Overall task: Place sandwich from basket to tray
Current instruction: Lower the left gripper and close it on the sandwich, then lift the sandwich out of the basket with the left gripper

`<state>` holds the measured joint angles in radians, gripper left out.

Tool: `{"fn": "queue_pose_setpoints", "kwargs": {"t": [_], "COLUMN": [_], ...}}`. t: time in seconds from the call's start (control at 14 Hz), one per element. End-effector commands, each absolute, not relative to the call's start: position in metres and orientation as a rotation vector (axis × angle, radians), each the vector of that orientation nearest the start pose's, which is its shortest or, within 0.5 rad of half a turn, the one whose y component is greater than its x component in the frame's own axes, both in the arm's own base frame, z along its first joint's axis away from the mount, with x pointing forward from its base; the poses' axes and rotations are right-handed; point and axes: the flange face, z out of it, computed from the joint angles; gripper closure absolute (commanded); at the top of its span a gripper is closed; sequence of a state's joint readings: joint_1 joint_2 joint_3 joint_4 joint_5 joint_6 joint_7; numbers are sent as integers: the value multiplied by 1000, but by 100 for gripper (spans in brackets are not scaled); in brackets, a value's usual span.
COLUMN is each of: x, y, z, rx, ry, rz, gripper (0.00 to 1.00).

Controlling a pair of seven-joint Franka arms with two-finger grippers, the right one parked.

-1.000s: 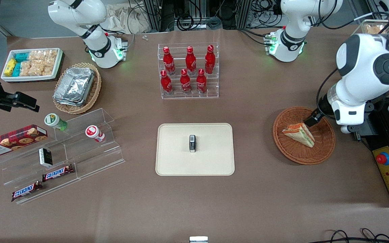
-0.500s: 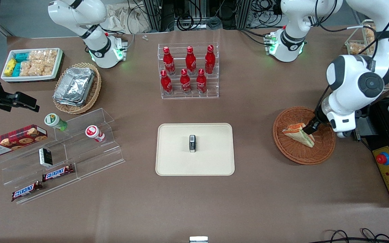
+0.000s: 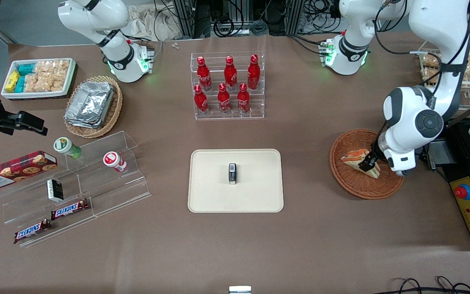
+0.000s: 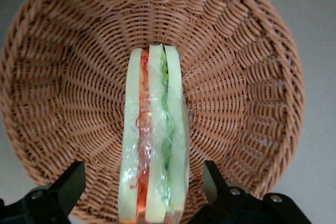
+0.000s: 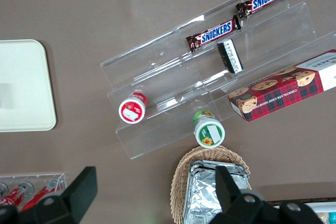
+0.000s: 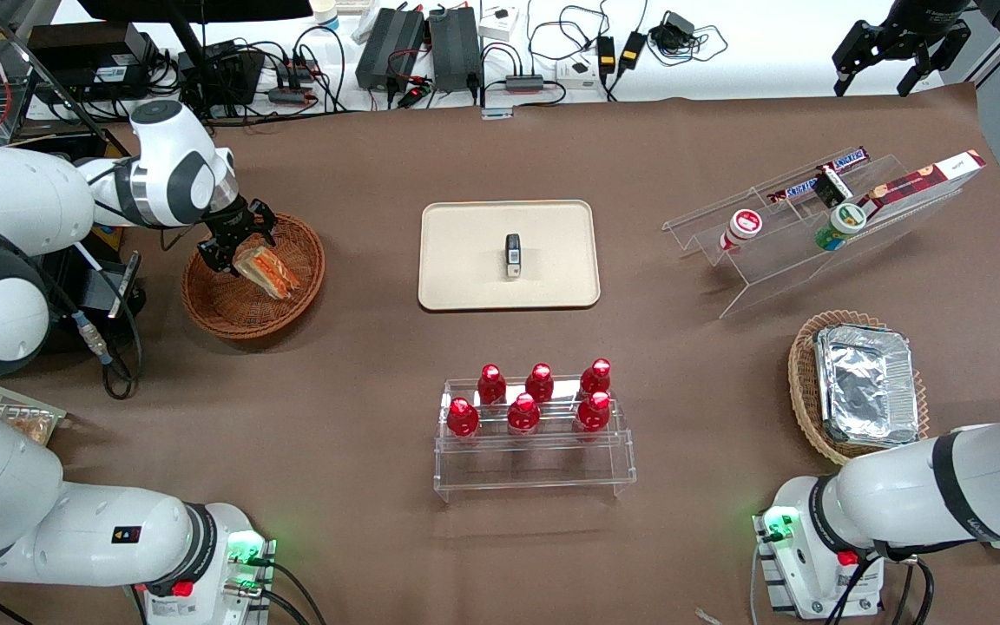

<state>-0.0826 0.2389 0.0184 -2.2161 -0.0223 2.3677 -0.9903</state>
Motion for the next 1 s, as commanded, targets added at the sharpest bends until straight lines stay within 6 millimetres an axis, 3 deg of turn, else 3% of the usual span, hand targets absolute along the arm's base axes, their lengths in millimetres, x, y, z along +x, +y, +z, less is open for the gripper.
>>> {"fn": "queue_pose_setpoints", "kwargs": {"t": [0.0,0.07,0.14,0.21,0.36,0.43,0.5,0.79,0.93], "x": [538,538,539,540,541,543,542,525,524], "y": [-36,-37,-38,-38,-40,-40,-40,-41,-53], "z": [243,238,236,237,244,261,282,385,425], "rx": [-2752,-2751,-2751,-2758,-2770,-2788,-2808,-2943,-3017], "ry": [-1448,-1445,-1443,-1441,-1435,-1425,-1398,-1008,-799], "rz": [102,108,108,93,75,52,37,164,159], "gripper": [13,36,76,100,100,100,100,100,100]}}
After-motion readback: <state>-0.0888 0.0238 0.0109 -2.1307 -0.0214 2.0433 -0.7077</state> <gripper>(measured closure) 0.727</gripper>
